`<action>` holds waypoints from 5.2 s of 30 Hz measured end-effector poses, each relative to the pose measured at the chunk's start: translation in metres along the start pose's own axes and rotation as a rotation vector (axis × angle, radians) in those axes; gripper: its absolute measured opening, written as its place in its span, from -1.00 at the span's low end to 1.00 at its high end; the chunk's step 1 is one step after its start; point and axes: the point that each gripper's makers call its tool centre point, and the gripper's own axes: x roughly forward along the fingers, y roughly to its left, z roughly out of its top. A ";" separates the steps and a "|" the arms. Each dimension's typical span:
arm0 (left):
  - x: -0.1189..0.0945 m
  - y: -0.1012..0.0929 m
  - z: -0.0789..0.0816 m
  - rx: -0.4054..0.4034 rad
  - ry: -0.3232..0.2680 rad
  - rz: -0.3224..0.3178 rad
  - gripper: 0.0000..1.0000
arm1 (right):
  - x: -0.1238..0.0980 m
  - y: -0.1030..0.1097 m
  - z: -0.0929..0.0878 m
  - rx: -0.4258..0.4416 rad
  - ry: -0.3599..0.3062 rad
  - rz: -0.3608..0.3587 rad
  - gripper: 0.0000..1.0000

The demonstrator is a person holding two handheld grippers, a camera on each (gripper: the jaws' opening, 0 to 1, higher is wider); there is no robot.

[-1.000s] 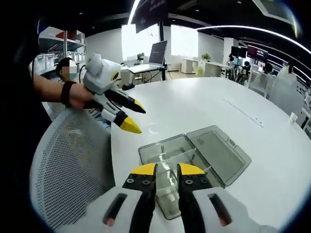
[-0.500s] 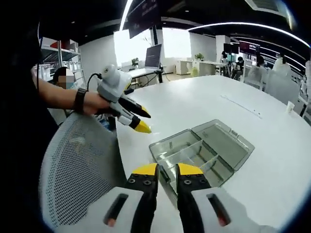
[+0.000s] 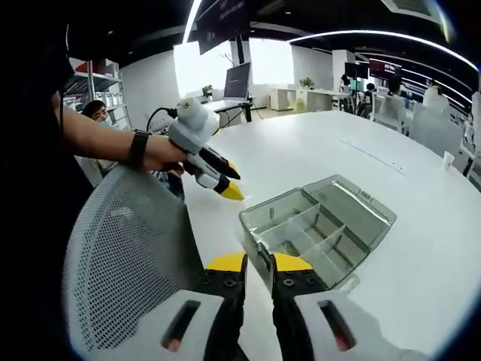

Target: Insert the divider into the dual guide fixture by aligning both edges with the guide slots and pushing it downward to the bottom, including one-sided entry, uneven engagement, binding, and posture correction.

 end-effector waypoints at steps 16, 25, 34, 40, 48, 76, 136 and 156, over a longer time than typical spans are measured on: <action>0.009 -0.001 0.000 -0.026 0.022 0.001 -0.37 | 0.003 0.001 -0.001 -0.007 0.019 -0.007 -0.90; 0.009 -0.001 0.001 -0.053 0.008 -0.020 -0.41 | 0.007 0.006 0.000 0.046 -0.011 0.004 -0.86; -0.002 -0.014 0.005 0.023 0.007 -0.041 -0.41 | 0.004 0.008 0.001 0.081 -0.043 0.009 -0.86; -0.014 -0.017 0.010 0.072 -0.030 -0.035 -0.41 | 0.006 0.007 0.006 0.107 -0.071 0.020 -0.86; -0.039 -0.032 0.039 0.252 -0.117 -0.051 -0.41 | 0.008 0.009 0.019 0.125 -0.106 0.043 -0.84; -0.068 -0.098 0.069 0.445 -0.301 -0.187 -0.41 | 0.015 -0.005 0.045 0.195 -0.189 0.034 -0.85; -0.080 -0.167 0.068 0.620 -0.395 -0.394 -0.35 | 0.018 -0.011 0.042 0.536 -0.203 0.042 -1.00; -0.083 -0.169 0.077 0.693 -0.450 -0.344 -0.35 | 0.018 -0.001 0.050 0.541 -0.213 0.114 -1.00</action>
